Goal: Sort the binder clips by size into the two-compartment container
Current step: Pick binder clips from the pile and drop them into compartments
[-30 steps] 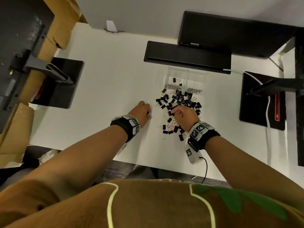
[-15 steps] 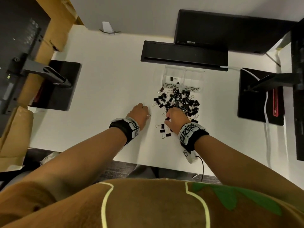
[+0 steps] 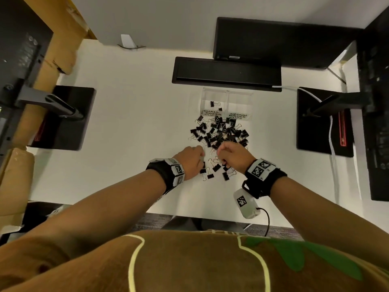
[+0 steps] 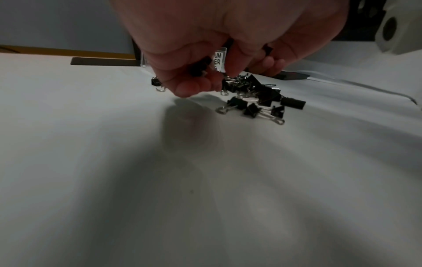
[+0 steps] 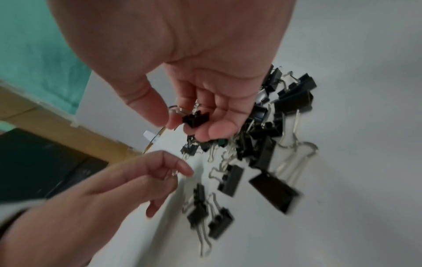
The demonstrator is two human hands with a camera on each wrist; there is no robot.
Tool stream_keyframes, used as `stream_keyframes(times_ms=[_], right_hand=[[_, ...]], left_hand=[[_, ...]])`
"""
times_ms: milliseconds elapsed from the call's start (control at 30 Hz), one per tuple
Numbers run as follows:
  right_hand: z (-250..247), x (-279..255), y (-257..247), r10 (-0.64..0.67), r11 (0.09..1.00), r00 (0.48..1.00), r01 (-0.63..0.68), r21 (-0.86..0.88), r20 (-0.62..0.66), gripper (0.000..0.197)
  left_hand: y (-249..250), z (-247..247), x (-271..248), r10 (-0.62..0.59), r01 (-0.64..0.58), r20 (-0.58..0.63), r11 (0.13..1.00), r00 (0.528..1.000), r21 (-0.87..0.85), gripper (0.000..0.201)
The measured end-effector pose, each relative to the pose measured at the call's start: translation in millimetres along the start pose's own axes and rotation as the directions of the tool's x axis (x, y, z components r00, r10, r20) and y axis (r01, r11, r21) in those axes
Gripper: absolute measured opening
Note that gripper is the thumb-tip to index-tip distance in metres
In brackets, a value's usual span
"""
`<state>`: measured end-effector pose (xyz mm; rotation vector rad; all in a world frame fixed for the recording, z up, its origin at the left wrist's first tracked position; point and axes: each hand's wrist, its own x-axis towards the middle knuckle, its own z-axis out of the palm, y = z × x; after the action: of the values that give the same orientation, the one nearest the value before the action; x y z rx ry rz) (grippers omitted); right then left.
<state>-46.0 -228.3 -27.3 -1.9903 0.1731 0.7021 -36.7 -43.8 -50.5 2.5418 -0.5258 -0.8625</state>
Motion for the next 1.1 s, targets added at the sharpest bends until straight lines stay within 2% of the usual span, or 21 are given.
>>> stream_keyframes(times_ms=[67, 133, 233, 300, 367, 500, 667, 833, 867, 1000, 1100], right_hand=[[8.6, -8.4, 0.9, -0.036, 0.991, 0.998, 0.041, -0.128, 0.046, 0.012], [18.9, -15.7, 1.4, -0.044, 0.936, 0.994, 0.075, -0.344, 0.097, 0.015], [32.4, -21.4, 3.9, -0.069, 0.717, 0.987, 0.149, -0.681, 0.143, 0.028], [37.5, -20.6, 6.3, -0.080, 0.637, 0.989, 0.148, -0.757, 0.125, 0.039], [41.3, -18.3, 7.2, -0.072, 0.621, 0.992, 0.126, -0.774, 0.104, 0.040], [44.6, -10.4, 6.9, -0.061, 0.634, 0.997, 0.079, -0.769, 0.052, 0.029], [41.1, -3.4, 9.7, -0.004, 0.697, 0.998, 0.049, -0.715, 0.065, 0.031], [29.3, 5.5, 7.5, -0.024, 0.783, 0.996, 0.075, -0.618, 0.092, 0.005], [24.6, 6.6, 4.1, -0.025, 0.805, 0.996, 0.070, -0.589, 0.084, 0.005], [-4.2, 18.1, -23.3, -0.068, 0.920, 0.996, 0.040, -0.390, -0.058, 0.011], [-32.4, 42.8, -52.0, -0.136, 0.942, 0.966, 0.058, -0.331, -0.219, 0.013]], left_hand=[[-1.4, 4.5, 2.2, 0.019, -0.019, 0.009, 0.999, 1.000, 0.033, 0.030], [-2.4, 7.4, 4.3, 0.039, -0.040, 0.015, 0.997, 0.999, 0.072, 0.033], [-2.3, 7.7, 8.1, 0.056, -0.054, -0.017, 0.994, 0.998, 0.097, 0.026], [-2.0, 6.4, 10.5, 0.040, -0.037, -0.035, 0.995, 0.999, 0.089, 0.022], [-1.3, 5.6, 12.1, 0.023, -0.020, -0.039, 0.997, 0.999, 0.078, 0.020], [0.0, 6.2, 13.9, -0.010, 0.014, -0.035, 0.995, 0.999, 0.103, 0.024], [-0.1, 4.6, 13.8, -0.056, 0.058, -0.018, 0.990, 0.998, 0.127, 0.024], [-3.1, -0.1, 14.5, -0.043, 0.047, -0.024, 0.988, 0.999, 0.150, 0.018], [-3.6, -0.7, 14.8, -0.041, 0.046, -0.036, 0.988, 0.999, 0.150, 0.019], [-5.3, -5.7, 16.3, -0.047, 0.055, -0.107, 0.996, 0.993, 0.072, 0.023], [-9.2, -9.2, 15.7, -0.028, 0.034, -0.065, 0.995, 0.997, 0.095, 0.024]])
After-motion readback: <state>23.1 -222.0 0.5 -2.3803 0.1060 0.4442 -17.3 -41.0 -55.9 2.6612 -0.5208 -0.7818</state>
